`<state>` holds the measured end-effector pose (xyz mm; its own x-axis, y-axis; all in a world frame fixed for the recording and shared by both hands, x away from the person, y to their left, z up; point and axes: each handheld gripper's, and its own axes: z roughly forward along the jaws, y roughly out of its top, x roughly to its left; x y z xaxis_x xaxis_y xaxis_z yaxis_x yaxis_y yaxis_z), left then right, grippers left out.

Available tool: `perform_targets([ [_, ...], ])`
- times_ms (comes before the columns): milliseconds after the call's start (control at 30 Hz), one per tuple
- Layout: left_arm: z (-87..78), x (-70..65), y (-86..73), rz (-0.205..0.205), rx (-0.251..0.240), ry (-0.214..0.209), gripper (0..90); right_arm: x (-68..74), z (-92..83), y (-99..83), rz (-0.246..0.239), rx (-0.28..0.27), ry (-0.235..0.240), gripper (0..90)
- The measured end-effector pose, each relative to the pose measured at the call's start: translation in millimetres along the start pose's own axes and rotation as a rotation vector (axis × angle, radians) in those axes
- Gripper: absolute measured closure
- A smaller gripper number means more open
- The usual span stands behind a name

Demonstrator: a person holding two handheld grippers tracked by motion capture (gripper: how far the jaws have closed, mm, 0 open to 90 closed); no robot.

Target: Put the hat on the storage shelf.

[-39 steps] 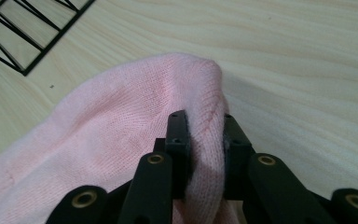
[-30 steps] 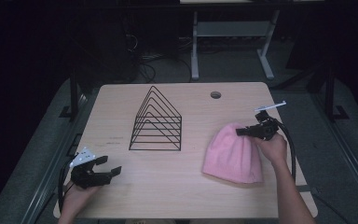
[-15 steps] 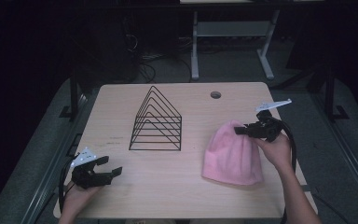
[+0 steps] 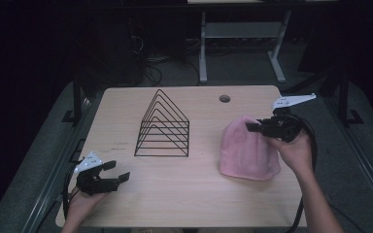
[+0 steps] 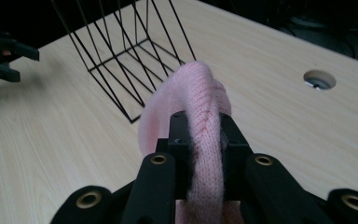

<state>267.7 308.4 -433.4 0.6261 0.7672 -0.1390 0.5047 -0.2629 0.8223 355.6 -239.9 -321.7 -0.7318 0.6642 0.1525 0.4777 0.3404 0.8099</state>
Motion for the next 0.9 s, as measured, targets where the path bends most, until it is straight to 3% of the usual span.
perform_targets([
  [267,0.3,-5.1,13.5,0.011,-0.017,-0.032,23.1,8.4,-14.7,24.5,-0.047,-0.050,-0.005,78.8],
  [500,-1.5,-13.5,33.4,0.058,-0.005,-0.075,23.5,17.1,-21.3,42.1,-0.083,-0.079,0.005,78.8],
  [900,2.1,-27.4,62.2,0.104,-0.014,-0.145,23.9,30.5,-23.6,66.3,-0.131,-0.093,0.024,78.7],
])
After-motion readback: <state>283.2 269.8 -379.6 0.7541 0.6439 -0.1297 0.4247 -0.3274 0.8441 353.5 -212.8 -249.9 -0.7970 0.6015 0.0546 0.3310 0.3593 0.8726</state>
